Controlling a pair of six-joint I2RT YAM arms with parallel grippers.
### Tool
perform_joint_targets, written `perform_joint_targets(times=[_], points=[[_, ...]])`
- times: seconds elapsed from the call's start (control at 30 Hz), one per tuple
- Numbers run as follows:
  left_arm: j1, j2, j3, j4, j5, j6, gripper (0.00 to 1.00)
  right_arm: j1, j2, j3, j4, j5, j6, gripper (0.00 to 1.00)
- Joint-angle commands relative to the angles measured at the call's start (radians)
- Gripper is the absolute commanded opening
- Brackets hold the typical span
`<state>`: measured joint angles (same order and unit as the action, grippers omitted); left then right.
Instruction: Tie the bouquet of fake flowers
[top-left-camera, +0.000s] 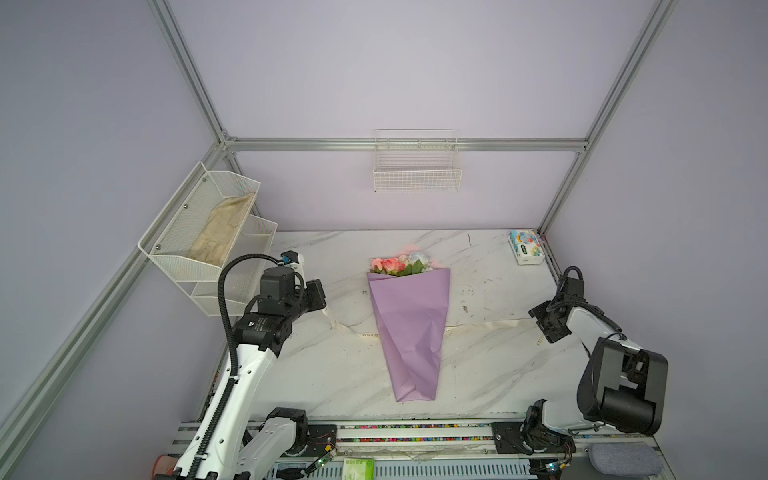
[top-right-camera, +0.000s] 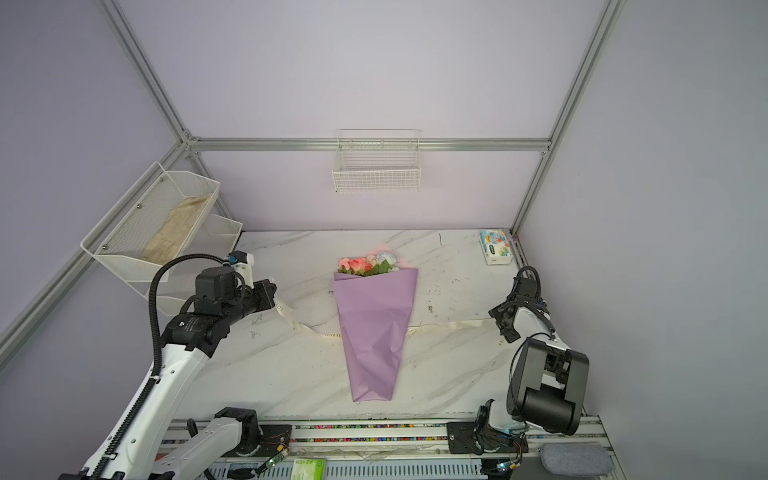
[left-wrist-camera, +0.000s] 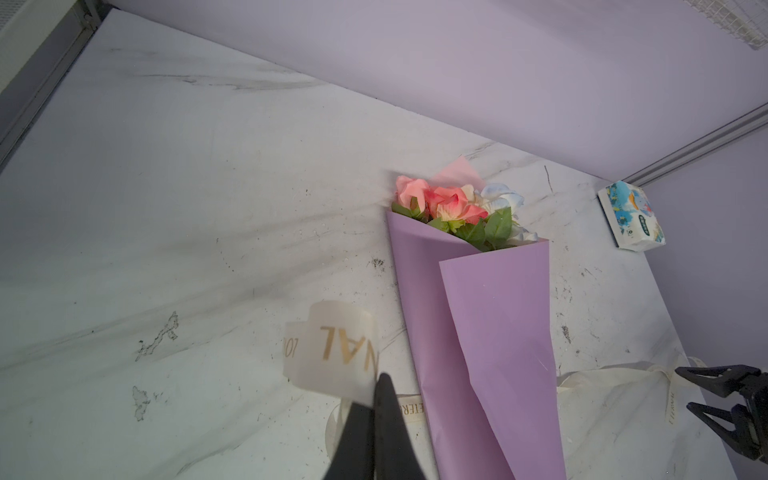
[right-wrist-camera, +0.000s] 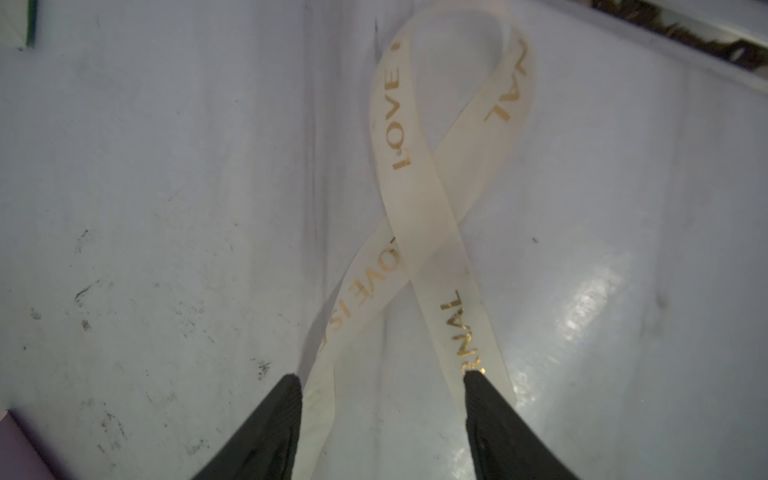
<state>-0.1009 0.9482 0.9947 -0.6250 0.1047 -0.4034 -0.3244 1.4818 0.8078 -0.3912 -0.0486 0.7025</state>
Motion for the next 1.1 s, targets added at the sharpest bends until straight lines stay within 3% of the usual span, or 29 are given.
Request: perform_joint_targets(times=[0.0,0.33,0.47,0.63,0.7,1.07], points=[[-0.004,-0.025,-0.004,0.056,0.011,0.031,0.00,-0.002,0.028,0.026,0.050,-0.013,0.058,0.65],[-0.003,-0.009,0.004,0.056,0.020,0.037,0.00,-0.002,0.158,0.037,0.100,0.034,0.025,0.61],[-0.003,0.000,0.005,0.057,0.019,0.034,0.00,-0.002,0.198,0.034,0.112,0.027,-0.016,0.47],[-0.004,0.002,0.013,0.051,0.017,0.034,0.00,-0.001,0.181,0.025,0.120,0.043,-0.067,0.10],[-0.004,0.003,0.016,0.048,0.018,0.032,0.00,-0.001,0.158,0.030,0.114,0.058,-0.091,0.01],[-0.003,-0.020,0.013,0.036,0.035,0.014,0.00,0.011,-0.067,0.085,0.024,0.024,-0.215,0.00]])
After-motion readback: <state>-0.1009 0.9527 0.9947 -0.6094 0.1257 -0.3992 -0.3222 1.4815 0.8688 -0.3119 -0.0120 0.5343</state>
